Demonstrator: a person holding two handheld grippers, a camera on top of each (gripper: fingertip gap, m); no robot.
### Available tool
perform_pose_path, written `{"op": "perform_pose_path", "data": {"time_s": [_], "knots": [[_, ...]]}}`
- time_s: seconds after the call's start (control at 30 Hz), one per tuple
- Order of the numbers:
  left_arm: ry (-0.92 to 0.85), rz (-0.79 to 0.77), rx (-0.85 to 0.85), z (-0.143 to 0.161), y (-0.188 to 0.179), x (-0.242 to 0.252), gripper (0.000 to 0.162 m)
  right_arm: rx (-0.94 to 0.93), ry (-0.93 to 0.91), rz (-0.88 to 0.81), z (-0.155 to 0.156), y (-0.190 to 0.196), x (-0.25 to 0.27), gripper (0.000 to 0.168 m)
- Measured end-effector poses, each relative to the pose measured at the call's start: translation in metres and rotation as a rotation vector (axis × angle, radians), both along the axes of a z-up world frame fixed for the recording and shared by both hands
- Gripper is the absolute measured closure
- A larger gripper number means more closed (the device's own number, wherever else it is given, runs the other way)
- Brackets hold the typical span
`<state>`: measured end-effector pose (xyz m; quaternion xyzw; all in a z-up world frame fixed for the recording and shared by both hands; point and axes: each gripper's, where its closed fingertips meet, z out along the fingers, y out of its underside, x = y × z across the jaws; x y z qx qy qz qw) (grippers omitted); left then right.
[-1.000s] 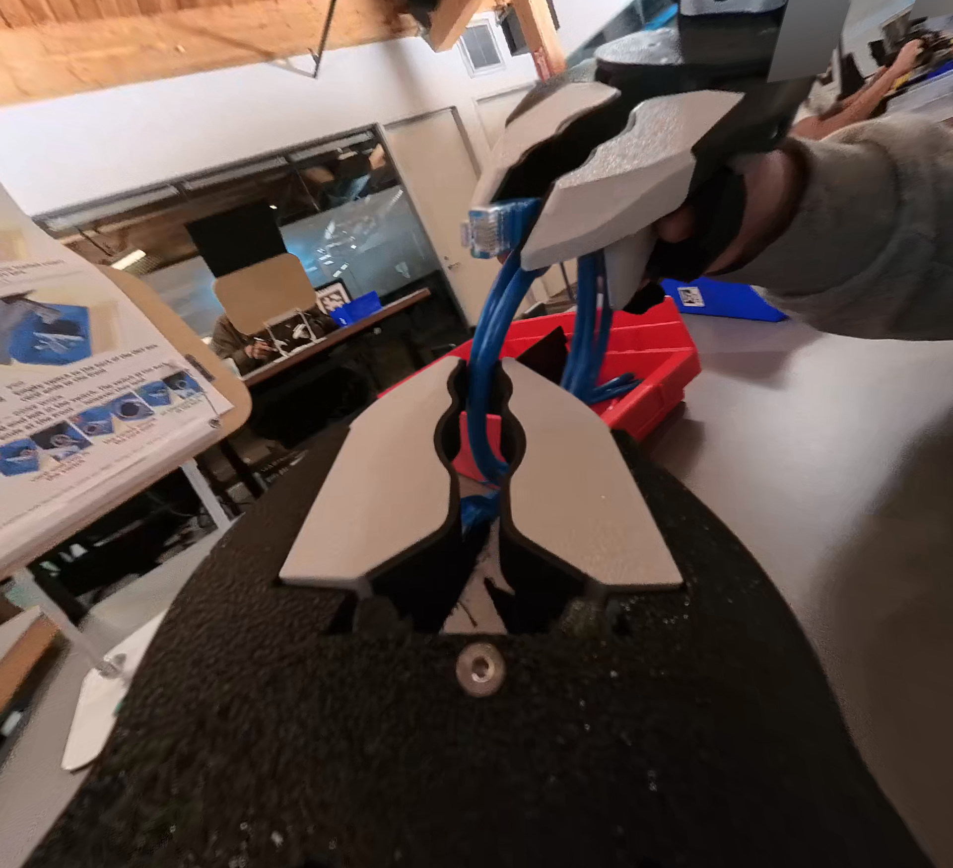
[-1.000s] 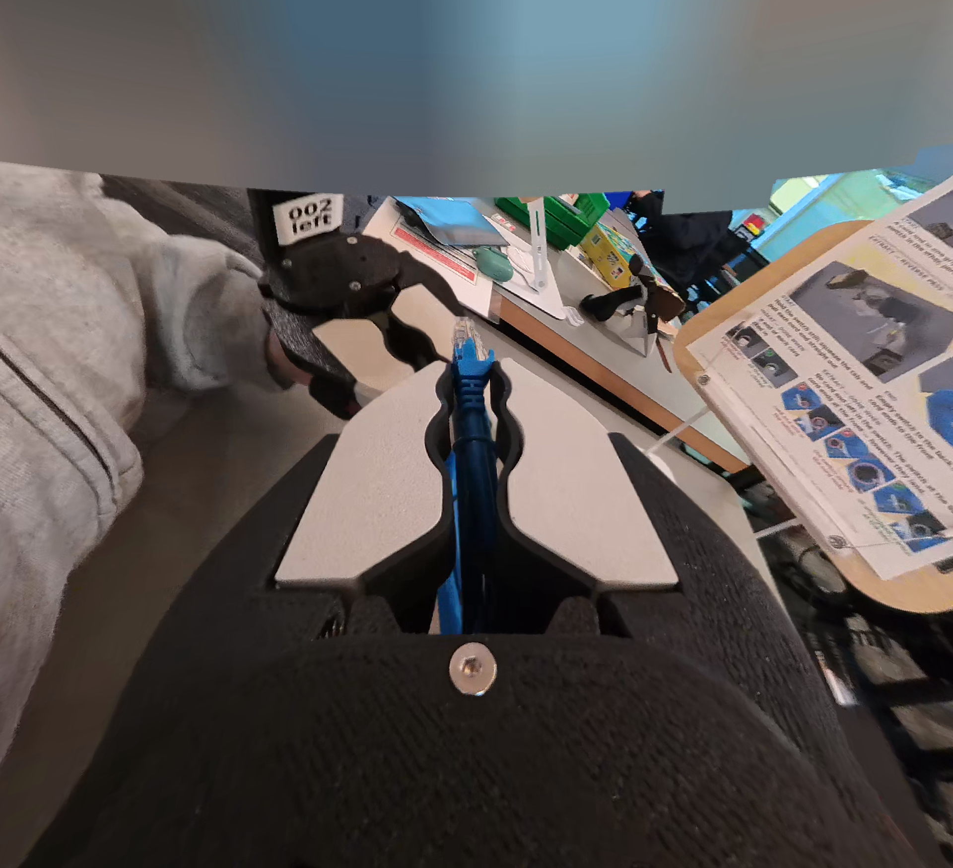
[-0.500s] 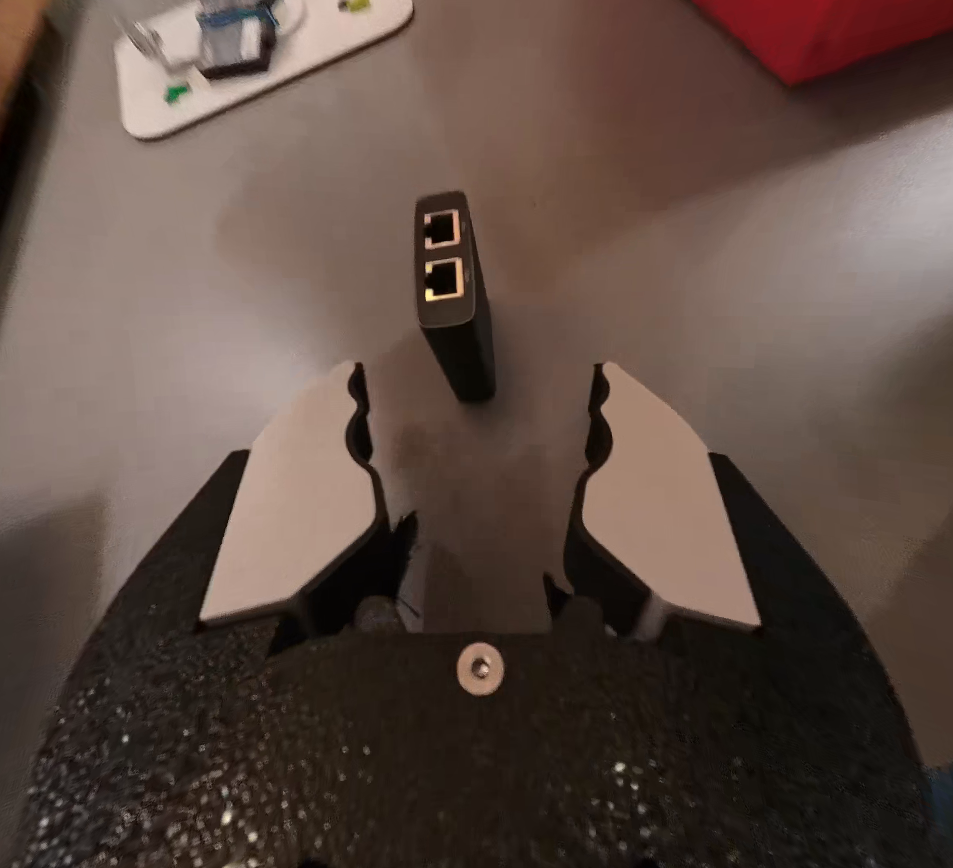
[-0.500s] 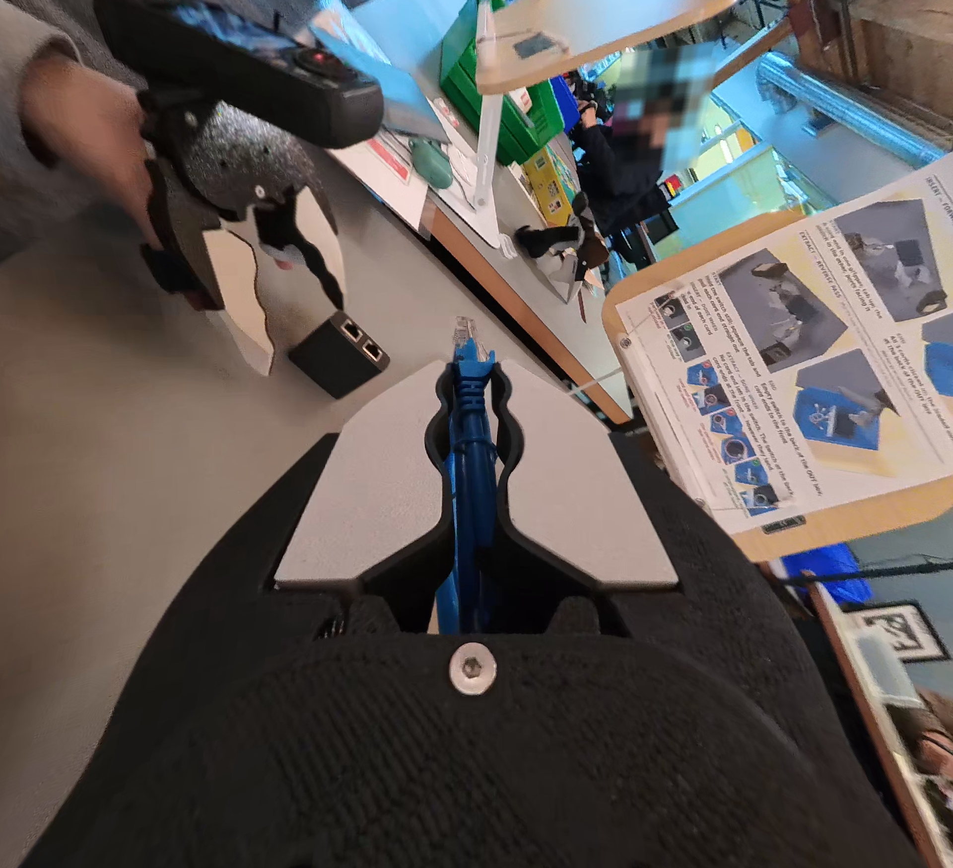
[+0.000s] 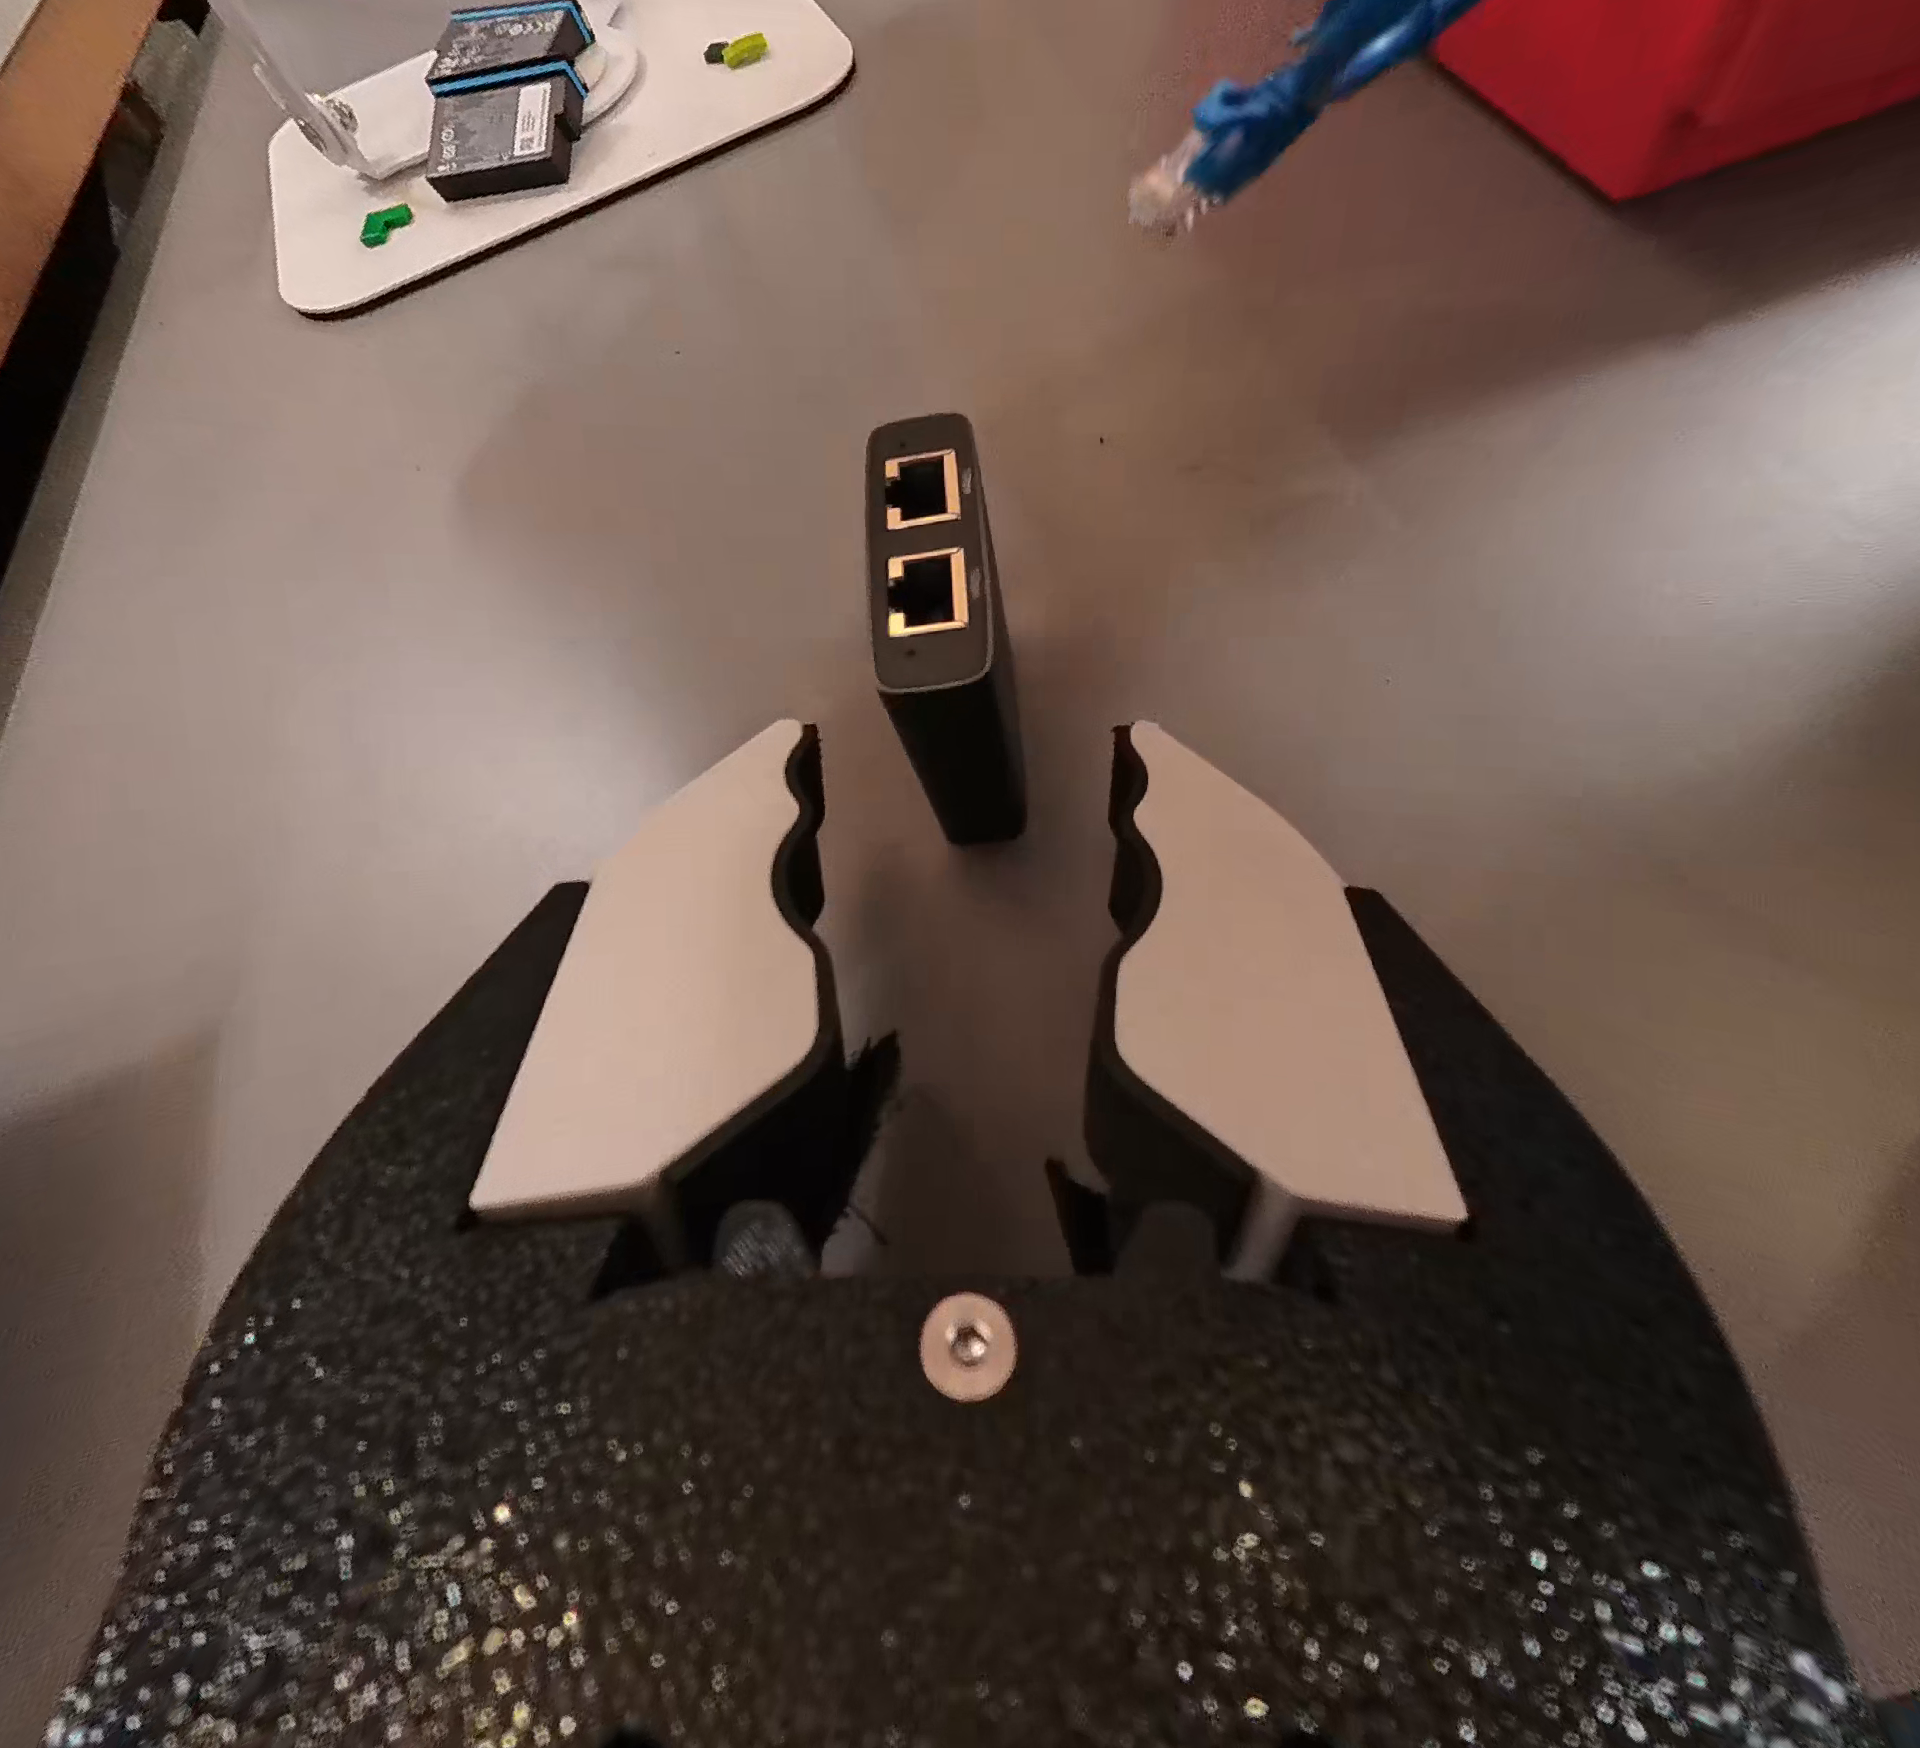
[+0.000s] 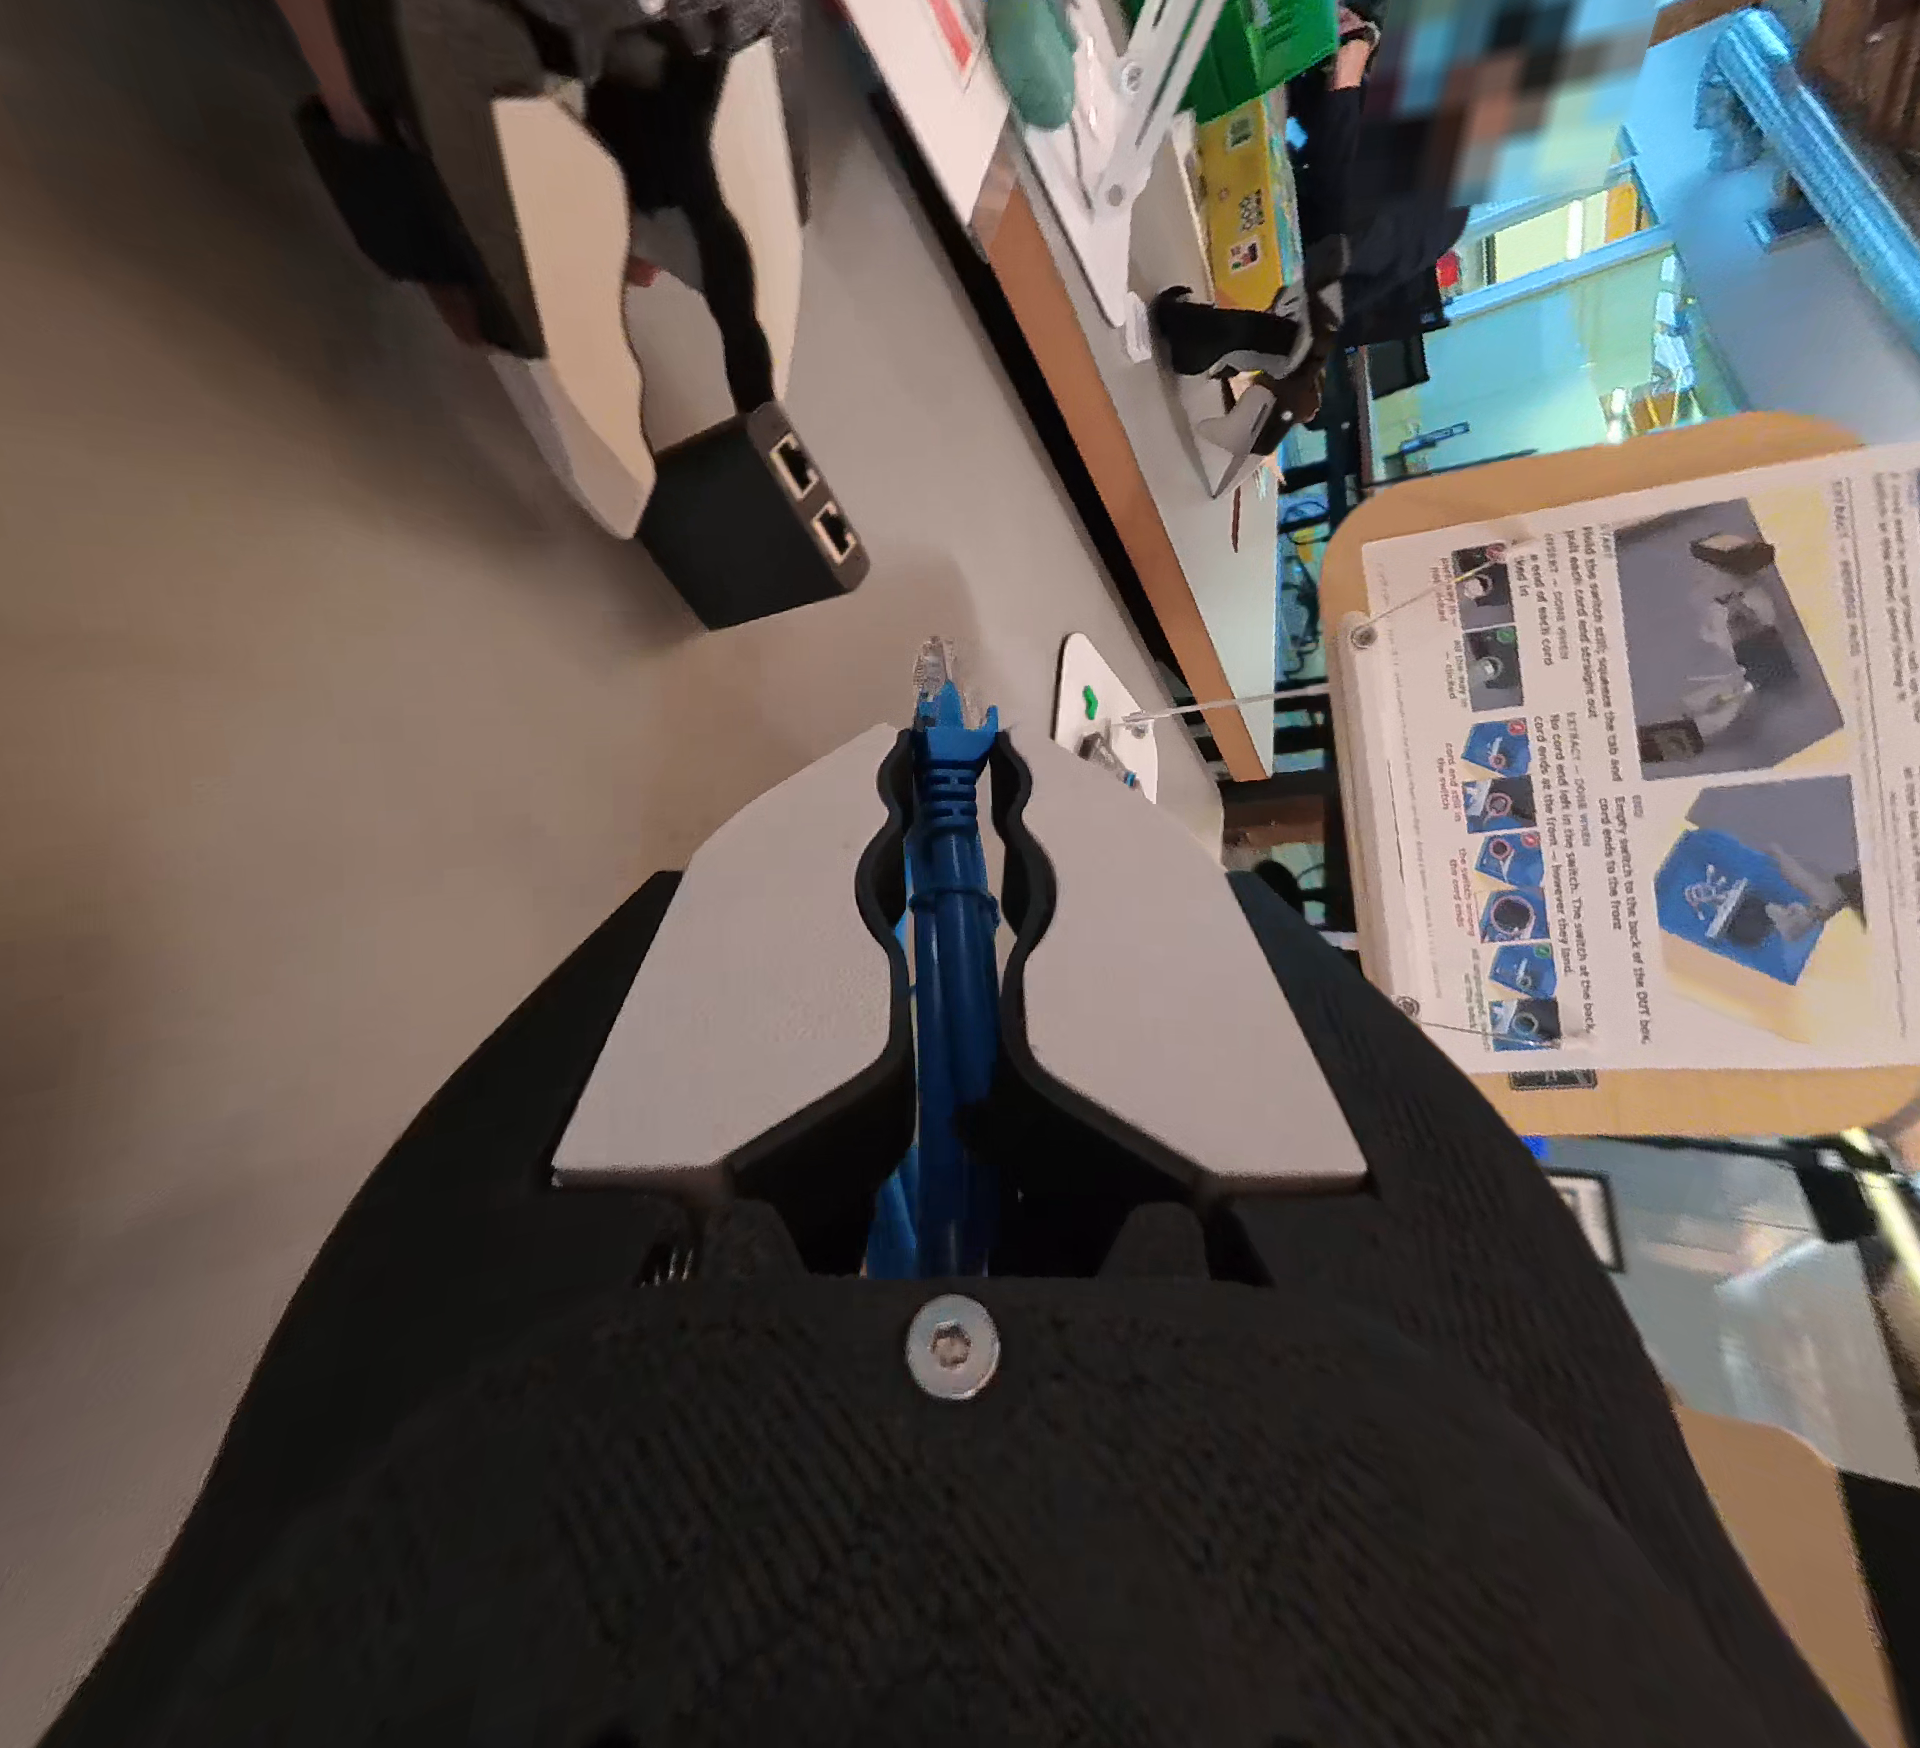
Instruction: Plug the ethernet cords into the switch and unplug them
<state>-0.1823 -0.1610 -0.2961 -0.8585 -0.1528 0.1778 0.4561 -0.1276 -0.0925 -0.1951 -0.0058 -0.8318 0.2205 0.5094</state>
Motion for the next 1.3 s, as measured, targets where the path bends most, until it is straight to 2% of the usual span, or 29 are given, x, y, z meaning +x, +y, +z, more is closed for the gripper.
{"op": "perform_pose_path", "data": {"time_s": [0.27, 0.47, 0.67, 0.77, 0.9, 0.97, 1.03, 1.1, 1.23, 1.3], "knots": [[0.009, 0.012, -0.044, -0.005, 0.003, -0.004, 0.112, 0.381, 0.046, 0.014, -0.077, -0.007, 0.001, 0.155], [0.021, 0.025, -0.057, -0.006, 0.006, -0.005, 0.124, 0.363, -0.12, 0.035, -0.104, -0.011, 0.009, 0.155], [0.053, 0.034, -0.079, -0.007, 0.008, -0.007, 0.138, 0.334, -0.237, -0.001, -0.114, -0.007, 0.012, 0.148], [0.049, 0.033, -0.077, -0.008, 0.008, -0.007, 0.139, 0.246, -0.323, -0.005, -0.111, -0.011, 0.016, 0.131], [0.064, 0.031, -0.082, -0.007, 0.009, -0.008, 0.142, 0.029, -0.676, -0.004, -0.103, -0.019, 0.04, 0.1], [0.078, 0.02, -0.087, -0.007, 0.009, -0.007, 0.142, -0.055, -0.746, 0.004, -0.086, -0.02, 0.041, 0.084], [0.098, -0.018, -0.093, -0.007, 0.011, -0.003, 0.142, -0.113, -0.652, 0.005, -0.062, -0.021, 0.022, 0.095], [0.115, -0.076, -0.108, -0.005, 0.014, 0.005, 0.142, -0.071, -0.56, 0.015, -0.052, -0.023, 0.004, 0.102], [0.221, -0.226, -0.16, 0.007, 0.019, 0.026, 0.142, 0.076, -0.491, 0.09, -0.062, -0.035, -0.013, 0.111], [0.279, -0.291, -0.185, 0.014, 0.019, 0.036, 0.142, 0.091, -0.487, 0.142, -0.065, -0.041, -0.014, 0.129]]}}
